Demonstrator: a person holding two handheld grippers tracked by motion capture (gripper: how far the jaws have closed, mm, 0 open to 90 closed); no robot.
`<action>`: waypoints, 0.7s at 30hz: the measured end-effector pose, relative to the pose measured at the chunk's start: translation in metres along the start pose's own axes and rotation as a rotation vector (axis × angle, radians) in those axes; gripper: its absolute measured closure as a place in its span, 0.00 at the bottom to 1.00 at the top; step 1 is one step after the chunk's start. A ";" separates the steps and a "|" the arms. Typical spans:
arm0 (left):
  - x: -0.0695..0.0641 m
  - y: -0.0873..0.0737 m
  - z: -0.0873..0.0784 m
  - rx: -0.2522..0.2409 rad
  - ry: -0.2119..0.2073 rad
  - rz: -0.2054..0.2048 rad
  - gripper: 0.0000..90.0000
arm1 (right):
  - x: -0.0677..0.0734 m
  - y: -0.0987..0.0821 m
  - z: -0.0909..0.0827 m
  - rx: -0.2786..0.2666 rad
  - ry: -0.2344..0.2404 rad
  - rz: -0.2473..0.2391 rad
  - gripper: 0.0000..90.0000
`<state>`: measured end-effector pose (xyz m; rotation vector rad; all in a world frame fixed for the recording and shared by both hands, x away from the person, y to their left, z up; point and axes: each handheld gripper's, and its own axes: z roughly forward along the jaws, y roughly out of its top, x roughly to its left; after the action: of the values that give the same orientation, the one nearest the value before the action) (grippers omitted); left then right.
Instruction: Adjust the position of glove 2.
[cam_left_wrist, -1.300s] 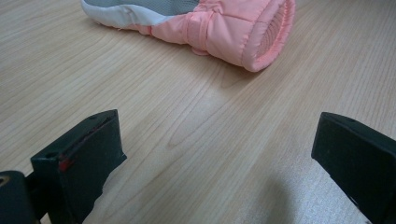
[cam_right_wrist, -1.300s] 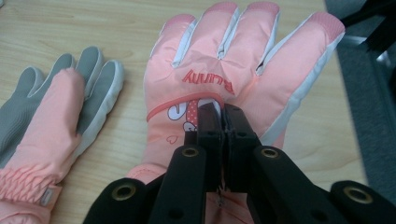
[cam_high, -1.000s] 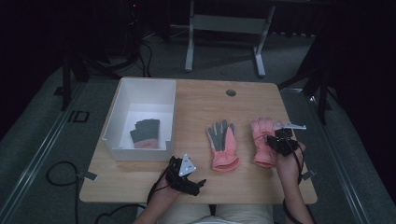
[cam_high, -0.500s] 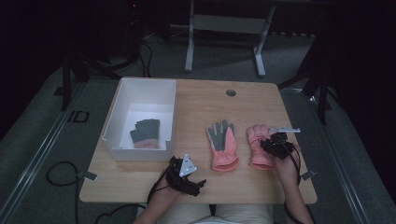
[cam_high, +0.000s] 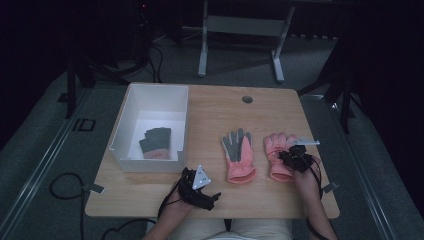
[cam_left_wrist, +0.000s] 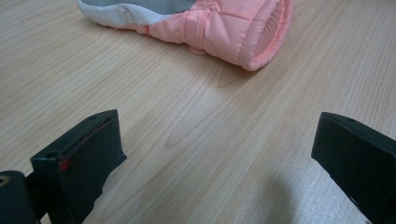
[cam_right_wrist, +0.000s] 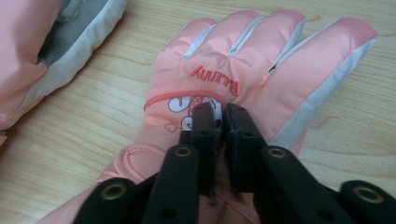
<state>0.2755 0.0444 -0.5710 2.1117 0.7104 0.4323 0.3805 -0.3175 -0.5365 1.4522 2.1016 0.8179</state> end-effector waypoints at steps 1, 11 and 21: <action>0.000 0.000 0.000 -0.001 0.000 0.000 0.02 | 0.001 0.000 0.000 -0.001 -0.004 0.004 0.95; 0.000 0.000 0.000 -0.005 0.001 -0.006 0.02 | 0.011 0.028 -0.037 -0.076 -0.036 0.068 0.97; 0.001 0.000 0.000 -0.004 0.001 -0.007 0.02 | 0.043 0.069 -0.079 -0.169 -0.053 0.049 0.97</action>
<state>0.2759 0.0447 -0.5712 2.1050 0.7168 0.4304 0.3602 -0.2758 -0.4329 1.4242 1.9147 0.9407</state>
